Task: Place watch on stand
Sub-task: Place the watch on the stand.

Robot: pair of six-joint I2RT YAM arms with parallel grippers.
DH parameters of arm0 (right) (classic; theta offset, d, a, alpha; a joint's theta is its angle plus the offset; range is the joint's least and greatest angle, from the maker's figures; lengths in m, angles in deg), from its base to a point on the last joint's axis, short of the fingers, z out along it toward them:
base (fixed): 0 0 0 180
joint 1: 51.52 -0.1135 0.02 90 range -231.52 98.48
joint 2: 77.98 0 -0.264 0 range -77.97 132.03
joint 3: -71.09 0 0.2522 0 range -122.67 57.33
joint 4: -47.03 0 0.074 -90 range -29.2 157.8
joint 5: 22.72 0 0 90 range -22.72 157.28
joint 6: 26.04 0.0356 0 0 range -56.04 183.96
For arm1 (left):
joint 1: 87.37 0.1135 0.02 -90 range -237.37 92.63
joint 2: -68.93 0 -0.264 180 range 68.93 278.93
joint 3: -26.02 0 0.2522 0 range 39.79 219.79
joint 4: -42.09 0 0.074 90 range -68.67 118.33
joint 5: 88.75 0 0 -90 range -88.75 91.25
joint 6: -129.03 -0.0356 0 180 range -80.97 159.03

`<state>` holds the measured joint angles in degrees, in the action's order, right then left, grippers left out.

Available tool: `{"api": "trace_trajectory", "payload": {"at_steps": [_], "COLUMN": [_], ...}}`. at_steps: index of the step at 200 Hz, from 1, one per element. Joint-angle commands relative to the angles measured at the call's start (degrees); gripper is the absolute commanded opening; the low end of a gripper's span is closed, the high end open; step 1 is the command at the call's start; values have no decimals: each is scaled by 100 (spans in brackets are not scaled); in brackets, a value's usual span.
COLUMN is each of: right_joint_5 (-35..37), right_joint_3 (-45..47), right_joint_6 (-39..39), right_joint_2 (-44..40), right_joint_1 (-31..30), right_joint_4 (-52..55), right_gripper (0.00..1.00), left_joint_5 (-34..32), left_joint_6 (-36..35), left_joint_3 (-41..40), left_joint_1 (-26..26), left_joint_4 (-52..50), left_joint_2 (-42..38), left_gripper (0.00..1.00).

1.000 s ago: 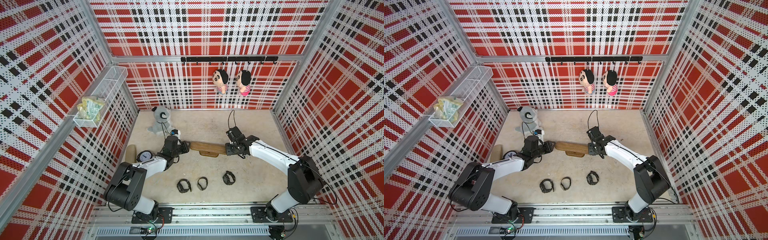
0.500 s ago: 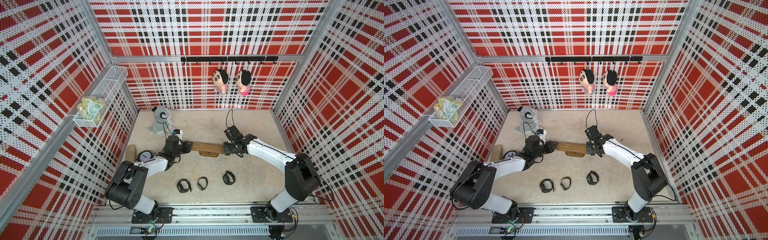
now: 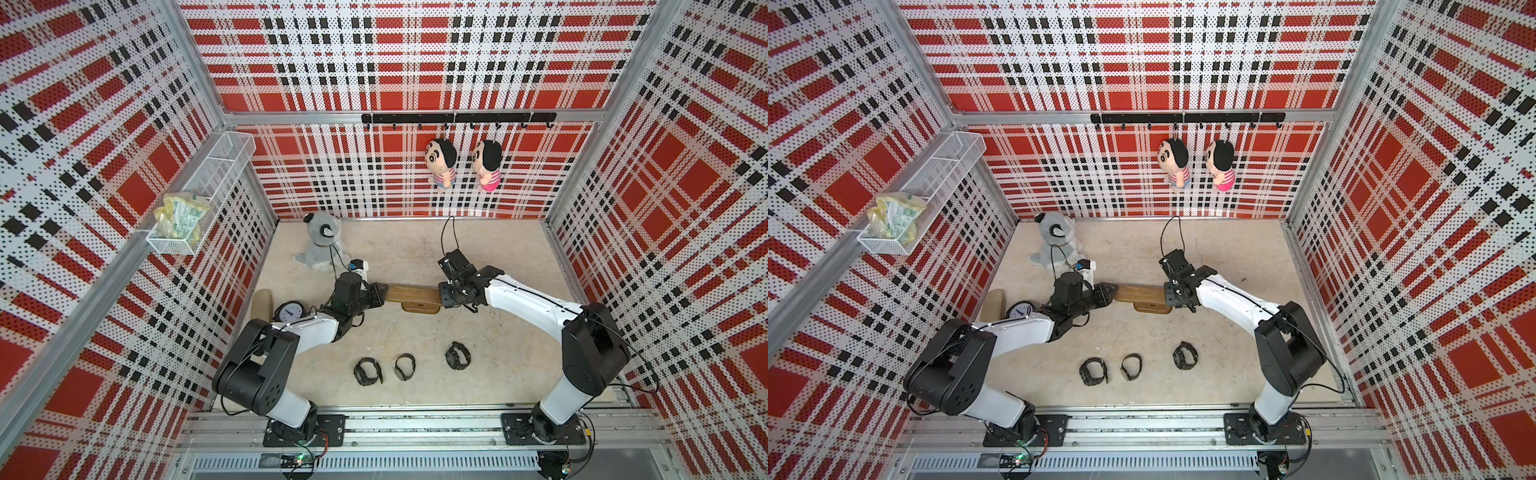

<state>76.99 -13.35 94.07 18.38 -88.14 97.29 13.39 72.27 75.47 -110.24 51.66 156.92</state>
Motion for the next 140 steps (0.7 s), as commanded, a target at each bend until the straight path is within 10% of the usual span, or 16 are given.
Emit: {"api": "trace_trajectory", "payload": {"at_steps": [1, 140], "right_joint_5": [-23, -199], "right_joint_3": [-119, -436], "right_joint_6": [118, 364], "right_joint_2": [126, 480], "right_joint_1": [-98, -484], "right_joint_4": [-76, -173], "right_gripper": [0, 1], "left_joint_5": [105, 47], "left_joint_6": [54, 161], "left_joint_3": [-79, -140], "left_joint_1": [-97, -243], "left_joint_4": [223, 343], "left_joint_2": [67, 71], "left_gripper": [30, 29]}}
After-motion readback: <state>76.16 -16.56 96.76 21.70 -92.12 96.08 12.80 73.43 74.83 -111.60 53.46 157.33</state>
